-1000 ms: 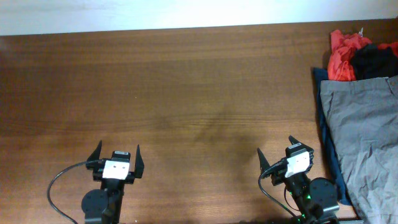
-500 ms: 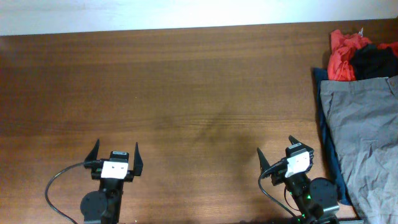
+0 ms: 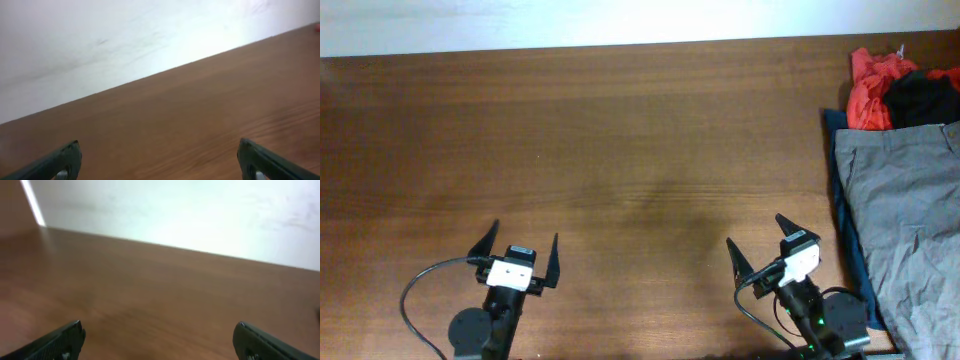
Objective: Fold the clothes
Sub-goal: 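Reach the right gripper to the clothes pile and grasp the grey shorts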
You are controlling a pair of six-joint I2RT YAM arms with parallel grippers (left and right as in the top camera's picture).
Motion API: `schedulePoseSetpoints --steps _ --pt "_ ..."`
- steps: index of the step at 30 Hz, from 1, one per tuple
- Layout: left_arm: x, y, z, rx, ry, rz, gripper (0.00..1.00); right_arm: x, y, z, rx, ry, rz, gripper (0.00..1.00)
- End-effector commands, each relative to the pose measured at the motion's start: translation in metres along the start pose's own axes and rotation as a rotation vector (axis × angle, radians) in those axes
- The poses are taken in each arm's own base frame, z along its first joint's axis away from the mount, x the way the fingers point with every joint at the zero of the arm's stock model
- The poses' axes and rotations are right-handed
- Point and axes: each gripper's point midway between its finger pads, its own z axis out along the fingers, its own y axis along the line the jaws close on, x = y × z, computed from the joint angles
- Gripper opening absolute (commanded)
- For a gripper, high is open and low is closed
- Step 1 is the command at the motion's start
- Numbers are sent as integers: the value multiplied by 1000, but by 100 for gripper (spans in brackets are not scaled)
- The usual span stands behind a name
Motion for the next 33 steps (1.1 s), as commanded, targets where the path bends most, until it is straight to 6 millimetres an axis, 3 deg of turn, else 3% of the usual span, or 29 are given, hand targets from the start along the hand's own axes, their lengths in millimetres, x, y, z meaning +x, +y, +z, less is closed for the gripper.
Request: schedulePoseSetpoints --steps 1,5,9,13,17,20,23,26,29,33 --pt "-45 -3 -8 56 -92 -126 99 -47 15 -12 -76 -103 76 99" --pt "-76 10 -16 20 -75 -133 99 -72 12 -18 -52 -81 83 99" --pt "-91 26 -11 -25 54 -159 99 -67 0 -9 15 125 135 99" --pt "-108 37 18 6 237 -198 99 -59 -6 15 31 422 203 99" --pt "-121 35 51 109 395 -250 99 -60 -12 40 40 666 258 99" --pt "-128 32 72 177 488 -289 99 -68 -16 59 40 766 282 99" --pt "-129 32 91 214 567 -319 99 -69 -7 75 -29 852 335 99" --pt "-126 34 104 229 626 -338 99 -59 -6 91 -58 935 352 99" --pt "-127 23 108 298 626 -371 99 -41 -35 99 112 997 403 99" --pt "-132 14 106 350 615 -390 99 -22 -119 82 523 1053 533 99"
